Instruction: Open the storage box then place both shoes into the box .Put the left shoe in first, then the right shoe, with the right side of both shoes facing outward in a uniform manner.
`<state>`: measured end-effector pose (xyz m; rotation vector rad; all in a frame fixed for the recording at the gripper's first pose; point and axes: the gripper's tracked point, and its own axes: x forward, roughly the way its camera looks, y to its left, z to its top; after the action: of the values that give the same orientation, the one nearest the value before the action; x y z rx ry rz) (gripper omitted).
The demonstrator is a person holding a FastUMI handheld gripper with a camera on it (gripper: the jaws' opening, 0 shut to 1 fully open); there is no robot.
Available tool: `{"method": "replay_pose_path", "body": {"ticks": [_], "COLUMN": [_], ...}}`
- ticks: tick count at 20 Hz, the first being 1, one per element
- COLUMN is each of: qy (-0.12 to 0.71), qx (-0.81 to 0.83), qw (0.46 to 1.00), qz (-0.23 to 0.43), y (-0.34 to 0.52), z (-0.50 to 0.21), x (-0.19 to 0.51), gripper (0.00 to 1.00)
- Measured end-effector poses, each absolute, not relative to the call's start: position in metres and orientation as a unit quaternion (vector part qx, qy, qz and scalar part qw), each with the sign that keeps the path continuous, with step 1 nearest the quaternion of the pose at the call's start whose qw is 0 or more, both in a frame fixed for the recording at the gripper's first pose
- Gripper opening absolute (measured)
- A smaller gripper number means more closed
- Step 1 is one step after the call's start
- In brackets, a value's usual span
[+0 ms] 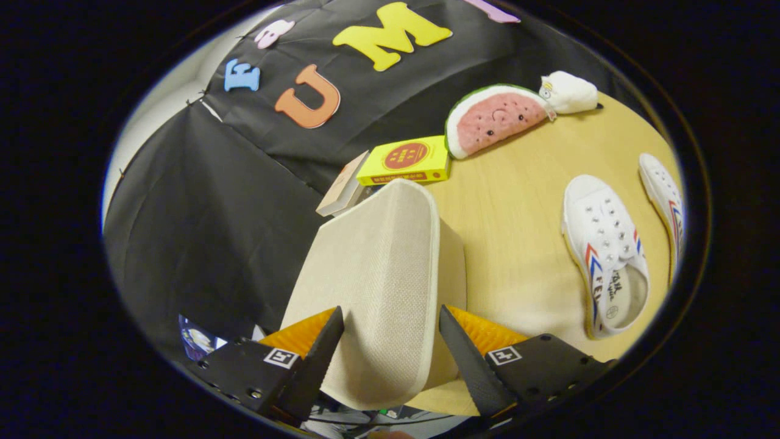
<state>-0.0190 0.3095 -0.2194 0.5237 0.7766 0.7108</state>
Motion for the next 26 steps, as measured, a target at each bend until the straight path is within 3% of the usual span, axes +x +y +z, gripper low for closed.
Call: {"method": "replay_pose_path", "body": {"ticks": [2, 9, 14, 16, 18, 26], "qy": [0.383, 0.397, 0.380, 0.381, 0.373, 0.337], "qx": [0.268, 0.268, 0.272, 0.251, 0.235, 0.195], "qw": [0.814, 0.814, 0.828, 0.834, 0.843, 0.868], "qz": [0.345, 0.328, 0.309, 0.310, 0.308, 0.307], "y": [0.315, 0.300, 0.281, 0.281, 0.283, 0.305], "z": [-0.220, -0.211, -0.186, -0.178, -0.166, -0.103], "x": [-0.020, -0.019, -0.015, -0.019, -0.024, -0.052], "gripper": [0.96, 0.80, 0.20, 0.05, 0.00, 0.00]}}
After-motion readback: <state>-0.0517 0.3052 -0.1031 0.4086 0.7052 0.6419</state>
